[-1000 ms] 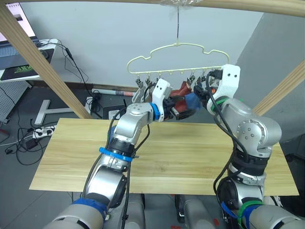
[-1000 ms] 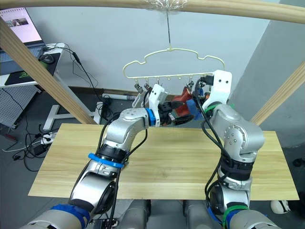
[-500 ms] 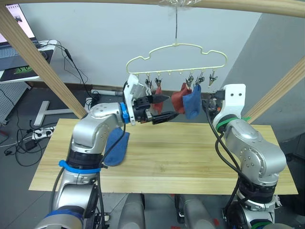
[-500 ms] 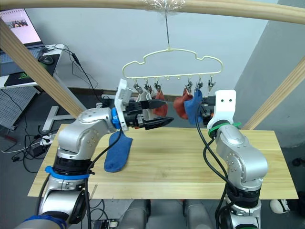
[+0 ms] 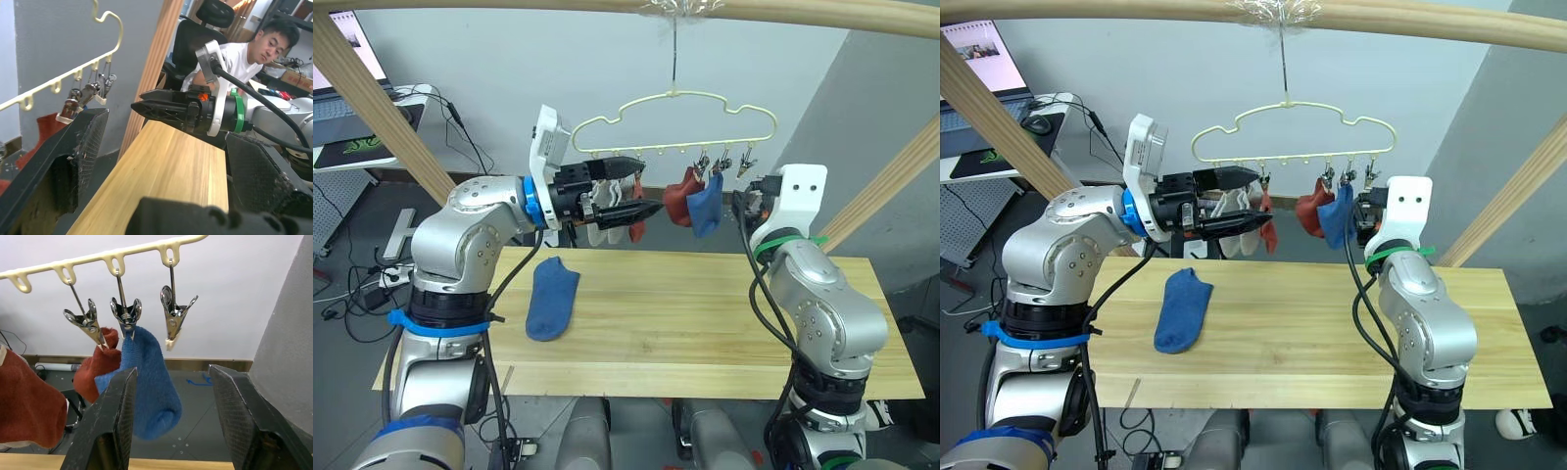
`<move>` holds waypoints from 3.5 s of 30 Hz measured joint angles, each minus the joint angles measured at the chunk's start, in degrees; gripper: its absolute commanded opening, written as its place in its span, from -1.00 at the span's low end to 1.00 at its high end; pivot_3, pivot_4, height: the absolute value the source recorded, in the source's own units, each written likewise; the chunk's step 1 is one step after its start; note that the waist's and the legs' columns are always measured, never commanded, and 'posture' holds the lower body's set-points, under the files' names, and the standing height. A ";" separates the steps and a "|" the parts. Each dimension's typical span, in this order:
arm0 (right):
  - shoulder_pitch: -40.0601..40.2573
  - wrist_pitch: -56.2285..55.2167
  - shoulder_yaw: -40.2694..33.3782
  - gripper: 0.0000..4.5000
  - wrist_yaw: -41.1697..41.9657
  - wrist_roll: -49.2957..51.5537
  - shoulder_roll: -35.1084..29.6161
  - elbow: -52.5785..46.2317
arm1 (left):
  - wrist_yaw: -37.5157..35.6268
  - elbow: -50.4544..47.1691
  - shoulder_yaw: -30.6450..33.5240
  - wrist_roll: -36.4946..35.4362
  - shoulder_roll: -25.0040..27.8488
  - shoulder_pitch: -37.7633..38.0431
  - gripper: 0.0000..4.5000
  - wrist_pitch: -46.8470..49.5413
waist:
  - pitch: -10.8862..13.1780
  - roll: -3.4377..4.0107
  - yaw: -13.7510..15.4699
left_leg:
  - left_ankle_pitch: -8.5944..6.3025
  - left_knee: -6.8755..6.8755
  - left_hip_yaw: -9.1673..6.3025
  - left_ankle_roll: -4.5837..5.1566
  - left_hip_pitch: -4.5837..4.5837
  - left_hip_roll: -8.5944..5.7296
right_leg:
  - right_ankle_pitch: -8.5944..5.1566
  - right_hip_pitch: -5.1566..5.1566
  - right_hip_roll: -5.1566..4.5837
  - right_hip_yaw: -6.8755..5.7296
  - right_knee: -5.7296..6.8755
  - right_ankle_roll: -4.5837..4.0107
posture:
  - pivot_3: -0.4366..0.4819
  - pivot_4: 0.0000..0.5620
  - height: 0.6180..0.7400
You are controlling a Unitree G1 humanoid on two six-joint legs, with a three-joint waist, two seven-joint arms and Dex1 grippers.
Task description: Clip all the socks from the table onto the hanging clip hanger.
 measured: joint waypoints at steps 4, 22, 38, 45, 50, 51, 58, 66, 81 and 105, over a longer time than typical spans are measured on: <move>-1.52 -0.51 -0.01 0.07 0.40 0.00 0.21 1.85 | 0.45 0.01 -0.03 0.01 -0.08 -0.42 0.94 -0.09 | -0.01 0.00 0.02 | 0.00 0.00 0.00 0.00 0.00 0.00 | 0.00 0.01 0.00 -0.01 0.00 0.00 | 0.16 -0.37 1.00; -8.47 -10.77 -2.10 0.07 5.08 -1.19 -4.62 20.49 | 3.52 -0.33 -0.97 0.11 0.22 -0.48 0.94 -0.23 | -0.01 0.00 0.96 | 0.02 -0.01 -0.01 0.03 0.00 0.00 | 0.03 0.00 0.00 -0.03 0.00 -0.05 | 0.27 -0.33 1.00; -17.00 -17.34 -3.62 0.07 5.41 -1.20 -4.67 34.70 | 4.94 -0.33 -0.97 0.45 0.30 -0.18 0.94 -0.27 | -0.01 0.00 1.06 | 0.03 -0.02 -0.01 0.03 0.00 0.00 | 0.04 -0.01 0.00 -0.03 0.01 -0.06 | 0.31 -0.29 1.00; -17.83 -18.09 -3.86 -0.17 4.84 -1.18 -4.54 36.04 | 5.25 -0.36 -0.97 0.55 0.30 0.04 0.96 -0.27 | -0.01 0.00 1.43 | 0.02 -0.03 -0.01 0.03 -0.01 0.00 | 0.04 -0.01 0.00 -0.04 0.00 -0.06 | 0.32 -0.29 1.00; -18.58 -17.98 -4.58 -0.17 4.32 -1.15 -4.38 36.28 | 5.43 -0.37 -0.97 0.64 0.30 0.42 0.96 -0.41 | -0.01 0.01 1.44 | 0.03 -0.03 0.00 0.03 -0.01 0.00 | 0.04 -0.01 0.00 -0.04 0.01 -0.06 | 0.31 -0.29 1.00; -18.84 -17.98 -4.60 -0.17 4.28 -1.13 -4.35 36.28 | 5.51 -0.37 -0.97 0.65 0.29 0.42 0.96 -0.61 | -0.01 0.01 1.44 | 0.03 -0.03 0.00 0.03 0.00 0.00 | 0.04 -0.01 0.00 -0.04 0.01 -0.06 | 0.31 -0.29 1.00; -20.93 -17.96 -5.59 -0.17 3.87 -0.58 -3.37 38.21 | 6.24 -0.37 -1.01 0.78 0.24 0.44 0.96 -1.17 | -0.01 0.01 1.45 | 0.03 -0.04 0.00 0.03 -0.01 0.00 | 0.04 -0.02 0.00 -0.04 0.01 -0.06 | 0.32 -0.28 1.00; -23.06 -18.02 -7.00 -0.17 3.61 1.27 -2.21 41.17 | 6.44 -0.37 -1.02 0.87 0.24 0.51 0.96 -1.23 | -0.01 0.01 1.57 | 0.02 -0.06 0.00 0.03 -0.01 0.00 | 0.04 -0.01 0.00 -0.04 -0.01 -0.06 | 0.32 -0.28 1.00; -23.05 -18.01 -6.78 -0.99 2.31 0.99 -2.48 40.56 | 7.10 -0.45 -2.57 3.36 0.73 1.22 0.96 -2.21 | -0.01 0.01 1.64 | 0.02 -0.06 0.00 0.03 0.00 0.00 | 0.04 -0.01 0.00 -0.04 -0.01 -0.06 | 0.31 -0.29 1.00; -22.58 -16.65 -6.80 -1.00 2.09 1.12 -2.66 38.98 | 21.68 44.01 -7.51 29.39 3.94 9.08 0.98 -19.26 | -0.01 0.01 2.37 | 0.02 -0.12 0.02 0.04 0.00 0.01 | 0.04 -0.06 0.00 -0.06 -0.02 -0.07 | 0.29 -0.29 1.00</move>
